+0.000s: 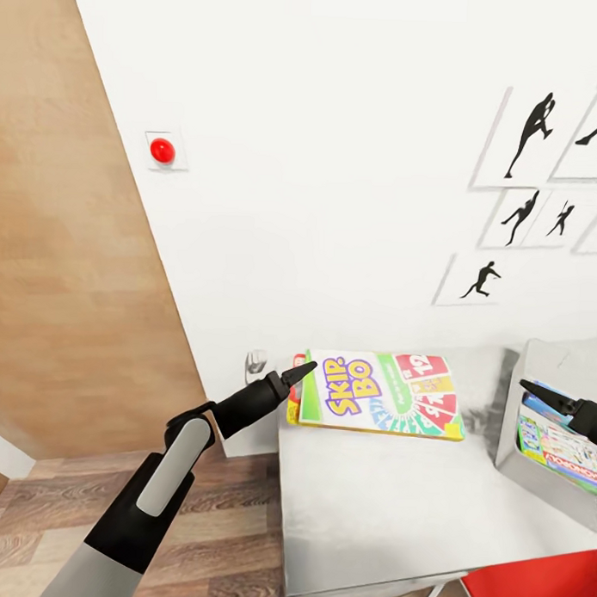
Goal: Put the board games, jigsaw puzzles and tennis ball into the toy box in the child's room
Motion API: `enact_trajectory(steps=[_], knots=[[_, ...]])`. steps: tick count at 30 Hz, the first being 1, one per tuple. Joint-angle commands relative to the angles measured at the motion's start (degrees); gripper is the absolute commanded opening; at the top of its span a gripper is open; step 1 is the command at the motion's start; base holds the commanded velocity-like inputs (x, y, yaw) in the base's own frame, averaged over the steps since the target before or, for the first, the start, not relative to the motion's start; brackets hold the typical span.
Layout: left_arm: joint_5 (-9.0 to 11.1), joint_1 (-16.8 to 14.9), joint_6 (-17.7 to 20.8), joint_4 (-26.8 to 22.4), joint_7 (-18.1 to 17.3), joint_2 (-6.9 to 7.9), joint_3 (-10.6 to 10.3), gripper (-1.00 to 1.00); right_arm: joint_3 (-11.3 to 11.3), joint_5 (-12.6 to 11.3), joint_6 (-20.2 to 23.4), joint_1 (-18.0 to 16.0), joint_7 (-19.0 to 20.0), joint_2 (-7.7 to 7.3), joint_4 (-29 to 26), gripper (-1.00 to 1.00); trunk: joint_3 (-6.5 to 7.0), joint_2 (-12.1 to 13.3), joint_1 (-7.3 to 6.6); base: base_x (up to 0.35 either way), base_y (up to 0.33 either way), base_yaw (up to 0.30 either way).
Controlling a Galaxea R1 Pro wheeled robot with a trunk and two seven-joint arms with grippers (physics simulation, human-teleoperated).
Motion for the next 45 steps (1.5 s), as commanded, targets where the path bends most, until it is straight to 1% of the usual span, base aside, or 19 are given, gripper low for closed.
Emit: enact_trajectory(steps=[1, 14, 15, 16, 17, 18, 19, 23, 25, 27, 32, 36, 41, 45], knots=[[0.4, 0.0, 0.4, 0.0, 0.0, -0.02, 0.0, -1.0, -0.1, -0.1, 0.4, -0.1, 0.2, -0.01, 0.0, 1.0, -0.01, -0.1, 0.03, 0.0, 0.0, -0.084], [0.4, 0.1, 0.3, -0.1, 0.0, -0.18, 0.0, -1.0, -0.1, -0.1, 0.4, -0.1, 0.6, -0.09, 0.0, 1.0, 1.16, -0.1, 0.03, 0.0, 0.0, -0.083], [0.3, 0.1, 0.2, -0.2, 0.0, -0.57, 0.0, -1.0, -0.1, -0.1, 0.4, -0.1, 0.6, -0.1, 0.0, 1.0, 1.25, -0.1, 0.03, 0.0, 0.0, -0.083], [0.3, 0.1, 0.2, -0.2, 0.0, -0.57, 0.0, -1.0, -0.1, -0.1, 0.4, -0.1, 0.6, -0.1, 0.0, 1.0, 1.34, -0.1, 0.03, 0.0, 0.0, -0.083], [0.2, 0.2, 0.2, -0.5, 0.1, -1.11, 0.0, -1.0, -0.1, -0.1, 0.4, -0.1, 0.6, -0.1, 0.0, 1.0, 1.43, -0.1, 0.03, 0.0, 0.0, -0.083], [0.2, 0.2, 0.2, -0.5, 0.1, -1.11, 0.0, -1.0, -0.1, -0.1, 0.4, -0.1, 0.6, -0.1, 0.0, 1.0, 1.52, -0.1, 0.03, 0.0, 0.0, -0.083], [0.1, 0.3, 0.2, -1.4, 0.1, -1.62, 0.0, -1.0, -0.1, -0.1, 0.4, -0.1, 0.6, -0.1, 0.0, 1.0, 1.61, -0.1, 0.03, 0.0, 0.0, -0.083], [0.0, 0.4, 0.2, -2.2, 0.1, -1.83, 0.0, -1.0, -0.1, -0.1, 0.5, -0.1, 0.6, -0.1, 0.0, 1.0, 1.97, -0.1, 0.03, 0.0, 0.0, -0.083], [-0.1, 0.4, 0.3, -2.7, 0.1, -1.98, -0.1, -1.0, -0.2, -0.1, 1.2, -0.1, 0.6, -0.1, 0.0, 1.0, 2.15, -0.1, 0.03, 0.0, 0.0, -0.083], [-0.2, 0.4, 0.3, -2.9, 0.1, -2.04, -0.2, -1.0, -0.3, -0.1, 1.7, -0.1, 0.6, -0.1, 0.0, 1.0, 2.33, -0.1, 0.03, 0.0, 0.0, -0.083], [-0.3, 0.3, 0.3, -3.2, 0.2, -2.06, -1.8, -1.0, -0.6, -0.1, 2.5, -0.1, 0.6, -0.1, 0.0, 1.0, 2.78, -0.1, 0.03, 0.0, 0.0, -0.083], [-0.3, 0.3, 0.3, -3.2, 0.3, -2.02, -2.3, -1.0, -0.7, -0.1, 2.7, -0.1, 0.6, -0.1, 0.0, 1.0, 3.14, -0.1, 0.03, 0.0, 0.0, -0.083], [-0.4, 0.3, 0.3, -3.2, 0.5, -2.0, -2.5, -1.0, -0.7, -0.1, 2.8, -0.1, 0.6, -0.1, 0.0, 1.0, 3.59, -0.1, 0.03, 0.0, 0.0, -0.083], [-0.5, 1.6, -2.2, -3.3, 0.6, -1.94, -2.4, -1.0, -0.6, -0.1, 2.9, -0.1, 0.6, 0.03, 0.0, 1.0, 3.95, -0.1, 0.03, 0.0, 0.0, -0.083]])
